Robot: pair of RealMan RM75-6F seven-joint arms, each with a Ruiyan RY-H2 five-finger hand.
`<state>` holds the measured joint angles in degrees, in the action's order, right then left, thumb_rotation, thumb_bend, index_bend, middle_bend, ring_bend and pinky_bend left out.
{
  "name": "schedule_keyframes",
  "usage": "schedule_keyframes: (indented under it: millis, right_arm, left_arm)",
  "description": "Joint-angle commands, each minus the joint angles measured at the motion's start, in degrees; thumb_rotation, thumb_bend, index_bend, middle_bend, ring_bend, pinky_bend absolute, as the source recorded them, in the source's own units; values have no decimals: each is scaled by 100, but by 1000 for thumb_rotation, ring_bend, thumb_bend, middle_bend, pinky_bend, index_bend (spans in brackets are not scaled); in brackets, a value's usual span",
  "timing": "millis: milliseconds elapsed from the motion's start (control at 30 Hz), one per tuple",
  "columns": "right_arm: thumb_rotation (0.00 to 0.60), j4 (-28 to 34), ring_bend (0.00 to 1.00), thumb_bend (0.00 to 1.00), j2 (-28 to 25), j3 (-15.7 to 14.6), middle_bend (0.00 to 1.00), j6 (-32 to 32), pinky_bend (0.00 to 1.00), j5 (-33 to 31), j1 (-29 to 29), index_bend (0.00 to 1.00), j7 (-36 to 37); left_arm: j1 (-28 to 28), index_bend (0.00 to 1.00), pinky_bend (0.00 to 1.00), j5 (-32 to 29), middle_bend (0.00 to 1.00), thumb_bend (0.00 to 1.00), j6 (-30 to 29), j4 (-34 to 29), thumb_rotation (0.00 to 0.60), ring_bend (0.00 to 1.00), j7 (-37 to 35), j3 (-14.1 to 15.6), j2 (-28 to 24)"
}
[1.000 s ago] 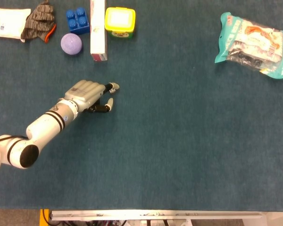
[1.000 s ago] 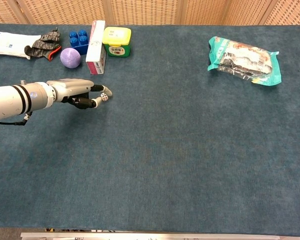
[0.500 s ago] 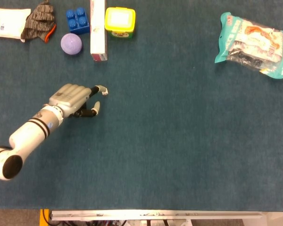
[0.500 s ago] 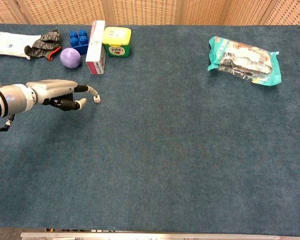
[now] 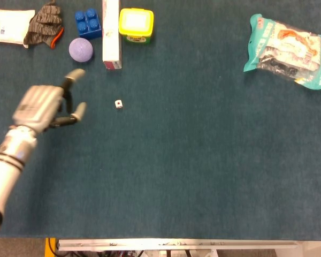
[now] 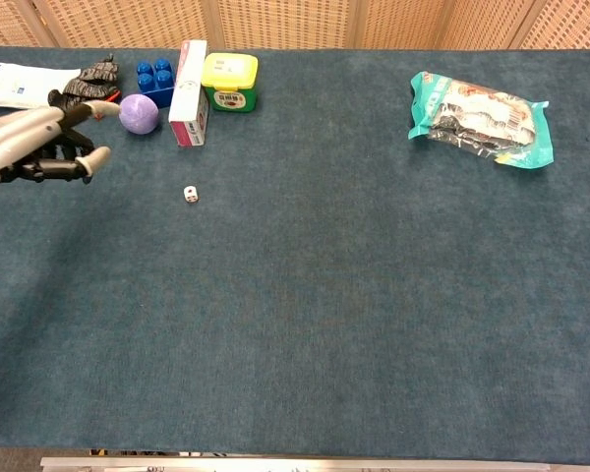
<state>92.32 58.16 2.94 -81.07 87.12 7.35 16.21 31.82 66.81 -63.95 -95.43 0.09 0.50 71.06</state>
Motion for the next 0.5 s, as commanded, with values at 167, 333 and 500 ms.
schedule_keyframes:
  millis: [167, 333, 500]
  right_arm:
    - [600, -50, 308, 387, 60, -11, 335, 232, 315, -73, 95, 150, -118]
    - [600, -44, 308, 377, 44, -20, 335, 276, 315, -7, 140, 150, -87]
    - [600, -46, 307, 364, 81, -42, 335, 313, 315, 41, 171, 150, -91]
  left_arm:
    - [-1235, 14, 411, 286, 352, 327, -1530, 145, 263, 339, -159, 52, -28]
    - [-1726, 16, 379, 415, 339, 327, -2038, -55, 282, 325, -104, 148, -162]
    - [-2061, 20, 379, 533, 339, 326, -2354, -282, 328, 325, 9, 178, -258]
